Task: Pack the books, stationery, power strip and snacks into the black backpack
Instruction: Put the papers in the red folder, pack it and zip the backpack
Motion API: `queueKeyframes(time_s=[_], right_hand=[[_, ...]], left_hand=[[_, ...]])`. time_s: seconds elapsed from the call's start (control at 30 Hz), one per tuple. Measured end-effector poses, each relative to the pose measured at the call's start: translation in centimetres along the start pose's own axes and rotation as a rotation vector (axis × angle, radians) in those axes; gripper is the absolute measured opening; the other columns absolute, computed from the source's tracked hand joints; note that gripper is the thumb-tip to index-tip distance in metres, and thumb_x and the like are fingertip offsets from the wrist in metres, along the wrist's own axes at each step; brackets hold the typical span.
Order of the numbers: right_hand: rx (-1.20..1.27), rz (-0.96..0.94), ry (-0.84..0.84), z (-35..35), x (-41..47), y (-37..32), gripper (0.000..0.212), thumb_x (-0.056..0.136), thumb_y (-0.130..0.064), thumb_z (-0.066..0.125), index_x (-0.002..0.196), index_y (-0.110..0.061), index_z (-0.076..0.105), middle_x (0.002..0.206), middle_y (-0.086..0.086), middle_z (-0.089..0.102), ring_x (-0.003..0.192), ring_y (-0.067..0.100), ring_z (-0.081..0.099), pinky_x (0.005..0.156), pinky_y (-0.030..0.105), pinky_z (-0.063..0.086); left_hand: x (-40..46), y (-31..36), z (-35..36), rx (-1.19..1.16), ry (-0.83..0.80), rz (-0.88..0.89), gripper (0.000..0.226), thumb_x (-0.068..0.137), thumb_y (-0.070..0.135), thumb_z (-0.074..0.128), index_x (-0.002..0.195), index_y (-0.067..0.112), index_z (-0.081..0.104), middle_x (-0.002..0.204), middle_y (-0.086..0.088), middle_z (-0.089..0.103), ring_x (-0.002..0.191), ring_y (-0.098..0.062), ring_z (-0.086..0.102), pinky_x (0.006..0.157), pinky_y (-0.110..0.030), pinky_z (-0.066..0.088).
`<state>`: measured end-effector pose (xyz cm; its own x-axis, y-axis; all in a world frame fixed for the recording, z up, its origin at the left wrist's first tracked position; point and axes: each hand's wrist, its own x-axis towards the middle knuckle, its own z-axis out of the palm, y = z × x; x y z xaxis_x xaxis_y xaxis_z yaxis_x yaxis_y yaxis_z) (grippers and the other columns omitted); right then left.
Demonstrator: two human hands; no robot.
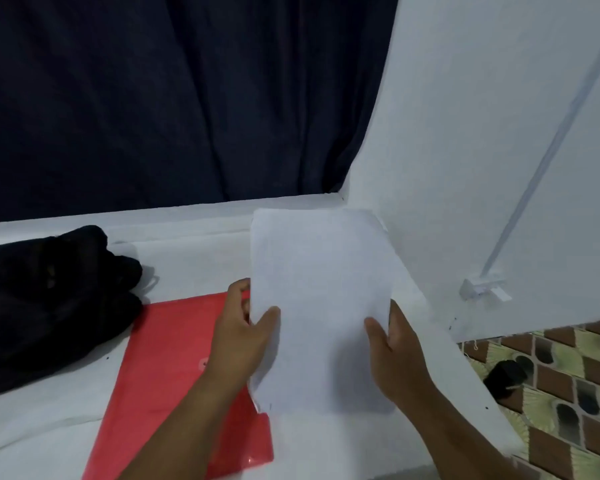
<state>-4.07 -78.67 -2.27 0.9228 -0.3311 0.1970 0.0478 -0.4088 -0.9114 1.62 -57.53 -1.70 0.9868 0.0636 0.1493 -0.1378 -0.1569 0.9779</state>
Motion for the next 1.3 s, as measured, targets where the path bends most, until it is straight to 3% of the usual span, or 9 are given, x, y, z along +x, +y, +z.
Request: queueKeyframes(time_s=[0.07,0.2,0.33,0.47,0.77,0.9,1.0,1.13,1.3], right_hand=[[0.078,0.027,0.01,1.4,0.3,-0.3,0.043,0.101,-0.007,0.048,0.135,-0.032,0.042,0.111,-0.034,0.046,0.11,-0.007,0.045,0.084,-0.006,0.026],[0.286,0.126,0.098,2.6,1.0,-0.3,0.037,0.099,-0.002,0.049,0.118,-0.034,0.052,0.106,-0.032,0.057,0.092,-0.023,0.055,0.075,-0.003,0.037],[0.412,0.221,0.108,4.2,1.3,-0.3,0.033,0.098,-0.001,0.05,0.112,-0.029,0.06,0.101,-0.023,0.067,0.094,-0.009,0.062,0.075,0.013,0.044],[0.437,0.272,0.115,5.3,1.3,-0.1,0.035,0.097,-0.002,0.051,0.118,-0.028,0.061,0.106,-0.017,0.069,0.098,0.002,0.065,0.08,0.021,0.047],[0.544,0.324,0.153,4.0,2.7,-0.7,0.034,0.098,-0.003,0.053,0.119,-0.028,0.063,0.107,-0.014,0.071,0.103,0.009,0.066,0.084,0.025,0.048],[0.58,0.291,0.16,3.5,3.2,-1.6,0.034,0.099,-0.001,0.052,0.11,-0.031,0.064,0.097,-0.02,0.073,0.093,0.001,0.069,0.08,0.021,0.05],[0.437,0.266,0.174,4.0,2.4,-1.3,0.037,0.099,-0.003,0.049,0.121,-0.03,0.06,0.11,-0.015,0.07,0.105,0.007,0.065,0.092,0.028,0.05],[-0.04,0.117,0.168,3.8,1.0,0.6,0.034,0.102,-0.01,0.044,0.134,-0.021,0.05,0.12,-0.006,0.063,0.109,0.015,0.06,0.095,0.029,0.045],[-0.292,-0.054,0.137,2.4,1.4,1.2,0.034,0.103,-0.011,0.042,0.135,-0.018,0.051,0.104,0.009,0.071,0.094,0.031,0.067,0.079,0.032,0.05]], left_hand=[[-0.4,-1.8,-3.3,-0.016,0.065,-0.039,0.044,0.095,0.004,0.06,0.124,0.036,0.052,0.081,-0.003,0.069,0.073,-0.014,0.064,0.068,-0.028,0.049],[-2.2,-5.8,-8.8,0.276,0.257,-0.026,0.029,0.096,0.005,0.061,0.116,0.026,0.058,0.095,0.005,0.071,0.079,0.002,0.067,0.073,-0.011,0.05],[-3.7,-8.3,-10.8,0.596,0.081,-0.026,0.037,0.082,-0.007,0.067,0.096,0.027,0.073,0.093,0.026,0.067,0.085,0.008,0.063,0.081,0.002,0.038],[-4.2,-9.8,-10.3,0.751,-0.013,0.125,0.024,0.074,0.004,0.076,0.095,0.014,0.079,0.098,0.006,0.074,0.089,-0.004,0.06,0.092,0.003,0.029],[-4.5,-9.0,-6.3,0.484,-0.19,0.248,0.037,0.089,0.041,0.061,0.121,0.026,0.07,0.126,0.013,0.062,0.123,0.001,0.05,0.109,-0.015,0.03],[-4.7,-9.9,-3.1,0.77,-0.421,0.162,0.05,0.087,0.068,0.05,0.136,0.054,0.052,0.15,0.013,0.031,0.144,-0.009,0.018,0.114,-0.038,0.02],[-4.9,-10.7,-1.9,0.962,-0.436,0.144,0.055,0.084,0.074,0.047,0.136,0.058,0.048,0.152,0.015,0.021,0.148,-0.016,0.003,0.112,-0.041,0.011],[-5.3,-11.4,-2.2,0.797,-0.293,0.184,0.068,0.068,0.079,0.055,0.129,0.05,0.06,0.144,0.027,0.038,0.145,-0.007,0.021,0.109,-0.04,0.022],[-5.0,-12.3,-2.9,0.564,-0.149,0.181,0.059,0.068,0.066,0.074,0.115,0.032,0.075,0.135,0.015,0.058,0.133,-0.005,0.048,0.115,-0.033,0.037]])
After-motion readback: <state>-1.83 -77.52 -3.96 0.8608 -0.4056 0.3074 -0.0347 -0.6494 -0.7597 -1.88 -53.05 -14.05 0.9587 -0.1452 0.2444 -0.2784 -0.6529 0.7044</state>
